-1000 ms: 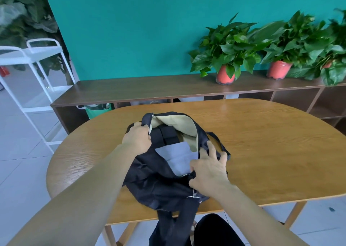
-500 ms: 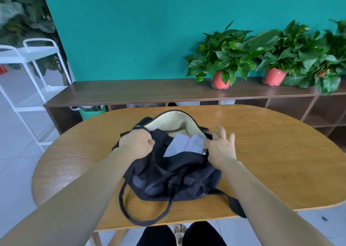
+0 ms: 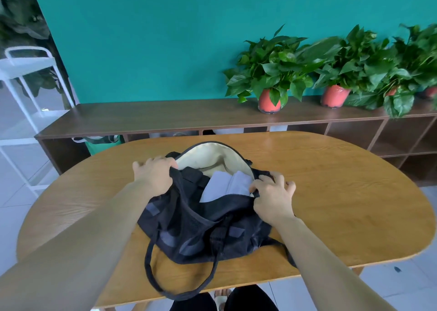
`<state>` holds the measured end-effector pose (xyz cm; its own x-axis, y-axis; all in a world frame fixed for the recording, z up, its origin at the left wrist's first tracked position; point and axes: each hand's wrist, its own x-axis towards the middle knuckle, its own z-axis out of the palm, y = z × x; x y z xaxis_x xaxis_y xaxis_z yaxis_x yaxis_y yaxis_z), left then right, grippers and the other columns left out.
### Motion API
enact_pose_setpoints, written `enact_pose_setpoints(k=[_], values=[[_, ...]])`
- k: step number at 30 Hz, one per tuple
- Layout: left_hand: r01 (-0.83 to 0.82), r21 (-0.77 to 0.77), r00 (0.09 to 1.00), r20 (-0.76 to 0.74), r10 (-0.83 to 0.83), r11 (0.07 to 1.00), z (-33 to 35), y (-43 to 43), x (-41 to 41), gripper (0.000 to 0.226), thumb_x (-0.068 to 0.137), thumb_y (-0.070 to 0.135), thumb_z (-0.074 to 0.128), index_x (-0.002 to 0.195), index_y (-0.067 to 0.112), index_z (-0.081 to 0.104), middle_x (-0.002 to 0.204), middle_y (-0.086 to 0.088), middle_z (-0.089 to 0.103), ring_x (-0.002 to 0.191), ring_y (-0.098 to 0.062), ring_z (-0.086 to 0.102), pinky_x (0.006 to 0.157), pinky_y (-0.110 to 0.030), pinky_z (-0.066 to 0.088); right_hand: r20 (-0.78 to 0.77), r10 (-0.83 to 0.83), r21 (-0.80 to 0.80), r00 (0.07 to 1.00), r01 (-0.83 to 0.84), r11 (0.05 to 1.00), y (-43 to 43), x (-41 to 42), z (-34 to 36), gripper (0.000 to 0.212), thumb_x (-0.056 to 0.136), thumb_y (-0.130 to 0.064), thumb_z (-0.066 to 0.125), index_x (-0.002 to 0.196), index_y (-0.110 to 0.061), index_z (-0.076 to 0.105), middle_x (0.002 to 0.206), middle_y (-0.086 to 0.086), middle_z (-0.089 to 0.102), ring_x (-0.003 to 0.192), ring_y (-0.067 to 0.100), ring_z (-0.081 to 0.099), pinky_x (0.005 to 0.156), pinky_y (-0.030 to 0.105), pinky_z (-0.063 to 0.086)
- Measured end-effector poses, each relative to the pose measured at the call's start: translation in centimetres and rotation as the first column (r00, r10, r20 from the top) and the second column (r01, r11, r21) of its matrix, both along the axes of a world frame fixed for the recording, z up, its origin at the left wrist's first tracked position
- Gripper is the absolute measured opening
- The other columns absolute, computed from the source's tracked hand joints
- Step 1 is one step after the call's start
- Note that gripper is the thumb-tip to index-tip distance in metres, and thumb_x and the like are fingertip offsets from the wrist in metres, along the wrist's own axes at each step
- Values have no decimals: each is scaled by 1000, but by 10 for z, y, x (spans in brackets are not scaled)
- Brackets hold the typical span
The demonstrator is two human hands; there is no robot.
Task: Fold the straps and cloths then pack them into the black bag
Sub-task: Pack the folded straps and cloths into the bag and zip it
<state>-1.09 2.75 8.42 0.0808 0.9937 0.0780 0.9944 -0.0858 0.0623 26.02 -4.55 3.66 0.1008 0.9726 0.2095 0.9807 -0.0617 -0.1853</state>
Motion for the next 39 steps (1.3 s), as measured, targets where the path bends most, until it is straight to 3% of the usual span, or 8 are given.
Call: enact_pose_setpoints(k=[6, 9, 15, 21, 26, 29, 34, 39], values=[[28, -61, 999, -29, -30, 998, -2, 10, -4, 59, 85, 2, 40, 127, 43, 49, 133, 4, 48, 119, -20, 42, 93, -41, 25, 158, 30, -39, 987, -25, 999, 6, 5, 0, 39, 83, -11, 48, 114, -32, 59, 130, -7, 52, 137, 25, 15, 104, 53, 9], [34, -107, 999, -36, -38, 994, -2, 13, -9, 59, 85, 3, 38, 128, 42, 48, 125, 5, 55, 117, -20, 41, 92, -40, 24, 213, 71, -72, 974, -57, 996, 11, 7, -2, 39, 83, -13, 48, 115, -33, 60, 132, -4, 49, 138, 26, 13, 103, 53, 8], [-25, -60, 994, -106, 19, 998, -8, 15, -27, 32, 84, 11, 39, 93, 32, 61, 86, 9, 61, 88, -17, 51, 79, -36, 23, 303, 2, -44, 953, 12, 999, 24, 13, 2, 27, 88, -14, 49, 105, -26, 66, 110, -6, 61, 131, 22, 27, 105, 50, 15], [-84, -29, 989, -127, 80, 996, -10, 1, -51, 16, 86, 19, 40, 80, 24, 54, 79, 6, 58, 84, -17, 49, 74, -36, 20, 399, -6, -90, 917, 46, 995, 43, 19, 18, 21, 87, -14, 54, 97, -29, 64, 103, -9, 62, 126, 22, 30, 103, 50, 17], [-81, -45, 987, -142, 74, 996, -13, -15, -64, 9, 89, 26, 43, 82, 25, 49, 76, 8, 55, 86, -17, 50, 90, -40, 21, 445, 3, -95, 896, 44, 995, 53, 19, 24, 20, 82, -7, 55, 86, -25, 64, 89, -8, 57, 120, 21, 34, 105, 52, 19], [-96, -27, 984, -155, 91, 995, -12, -22, -69, 3, 89, 28, 45, 87, 26, 47, 73, 8, 52, 85, -17, 50, 96, -41, 20, 419, 19, -99, 908, 25, 995, 55, 18, 26, 23, 83, -9, 53, 93, -26, 64, 98, -7, 60, 128, 20, 30, 107, 53, 18], [-105, -70, 989, 100, 112, 992, -13, -30, -69, 27, 89, 36, 55, 115, 37, 46, 101, 14, 60, 105, -15, 50, 94, -42, 18, 272, 139, -176, 952, -93, 980, 47, 13, 23, 48, 85, -17, 47, 130, -34, 48, 139, -3, 43, 141, 22, 11, 105, 52, 16], [-156, -191, 948, 247, 202, 969, -11, -37, -83, 59, 84, 48, 62, 136, 34, 39, 128, 10, 56, 120, -21, 48, 101, -45, 22, 294, 102, -147, 950, -60, 987, 40, 11, 26, 49, 86, -17, 47, 131, -35, 46, 145, 2, 33, 140, 27, 10, 105, 49, 18]])
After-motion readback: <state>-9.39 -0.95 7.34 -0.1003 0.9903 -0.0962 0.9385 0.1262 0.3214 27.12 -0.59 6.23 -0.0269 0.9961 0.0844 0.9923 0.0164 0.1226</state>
